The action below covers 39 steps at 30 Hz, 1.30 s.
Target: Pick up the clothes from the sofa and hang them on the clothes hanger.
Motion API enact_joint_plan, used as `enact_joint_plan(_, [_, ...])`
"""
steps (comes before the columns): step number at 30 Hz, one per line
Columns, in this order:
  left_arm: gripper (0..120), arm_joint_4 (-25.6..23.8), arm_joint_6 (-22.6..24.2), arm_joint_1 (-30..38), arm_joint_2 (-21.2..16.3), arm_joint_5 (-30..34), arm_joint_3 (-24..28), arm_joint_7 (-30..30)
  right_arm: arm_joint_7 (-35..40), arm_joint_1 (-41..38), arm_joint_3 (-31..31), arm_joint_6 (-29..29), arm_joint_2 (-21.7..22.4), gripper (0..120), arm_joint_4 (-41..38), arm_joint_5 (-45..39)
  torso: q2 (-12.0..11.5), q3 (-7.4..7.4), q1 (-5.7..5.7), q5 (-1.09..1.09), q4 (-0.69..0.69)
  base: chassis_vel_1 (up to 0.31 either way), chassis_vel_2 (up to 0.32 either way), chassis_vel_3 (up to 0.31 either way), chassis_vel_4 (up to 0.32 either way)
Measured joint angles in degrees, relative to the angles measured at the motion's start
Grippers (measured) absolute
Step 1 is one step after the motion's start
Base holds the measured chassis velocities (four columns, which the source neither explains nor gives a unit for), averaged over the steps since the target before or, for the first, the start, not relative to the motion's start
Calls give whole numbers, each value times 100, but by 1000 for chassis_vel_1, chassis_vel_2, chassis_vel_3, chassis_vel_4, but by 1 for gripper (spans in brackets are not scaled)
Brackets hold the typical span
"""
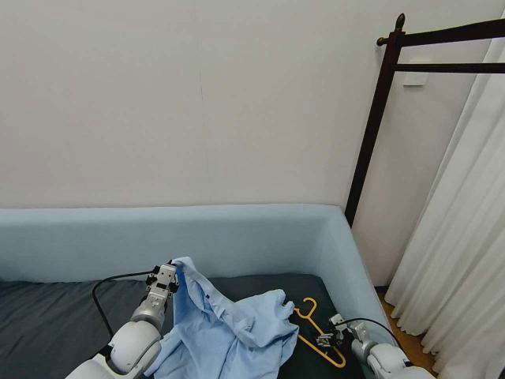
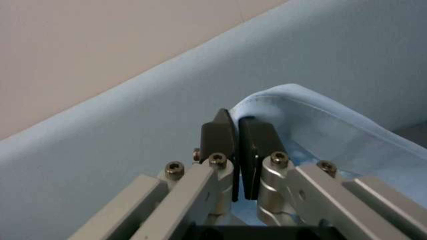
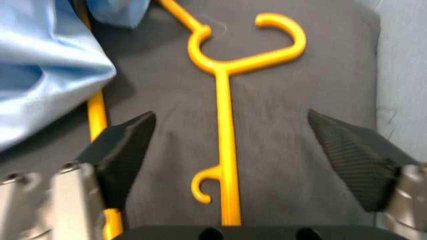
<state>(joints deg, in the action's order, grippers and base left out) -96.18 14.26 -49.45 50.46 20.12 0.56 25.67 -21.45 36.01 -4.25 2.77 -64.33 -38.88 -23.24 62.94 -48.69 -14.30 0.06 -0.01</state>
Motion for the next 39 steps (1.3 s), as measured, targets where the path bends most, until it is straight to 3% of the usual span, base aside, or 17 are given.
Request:
enact_joint_plan(3, [0,-1,-2,-7,5,0,0,2,-44,-41,36,11,-55,78,167,34,0,0,0,0,-1,0,0,0,0])
enact_joint_plan(8, [0,-27,-35,-85,41,-21,-22,4,-179,-208,219,33,-280,54,768,300,0,0,0,1,1,0,0,0,0])
enact_joint_plan(10, [0,-35,-37,-94,43,-25,-26,4,-183,-222,231,27,-296,53,803,305,0,0,0,1,1,0,0,0,0])
enact_joint_plan(14, [0,-58,-42,-109,44,-29,-40,7,-229,-260,225,-59,-317,32,850,303,0,1,0,1,1,0,0,0,0])
enact_joint_plan(18, [0,-72,-44,-96,33,-28,-41,8,-213,-267,224,-120,-332,21,871,280,1,1,0,0,1,0,0,0,0])
enact_joint_plan(28, [0,-62,-48,-72,53,-17,-40,13,-84,-179,215,-233,-259,4,623,-109,-1,-1,0,1,-1,0,0,0,0])
enact_joint_plan(39, [0,7,-61,-17,72,25,-21,8,445,-53,162,-314,80,4,-377,-867,-1,-1,-1,1,-2,0,0,0,0])
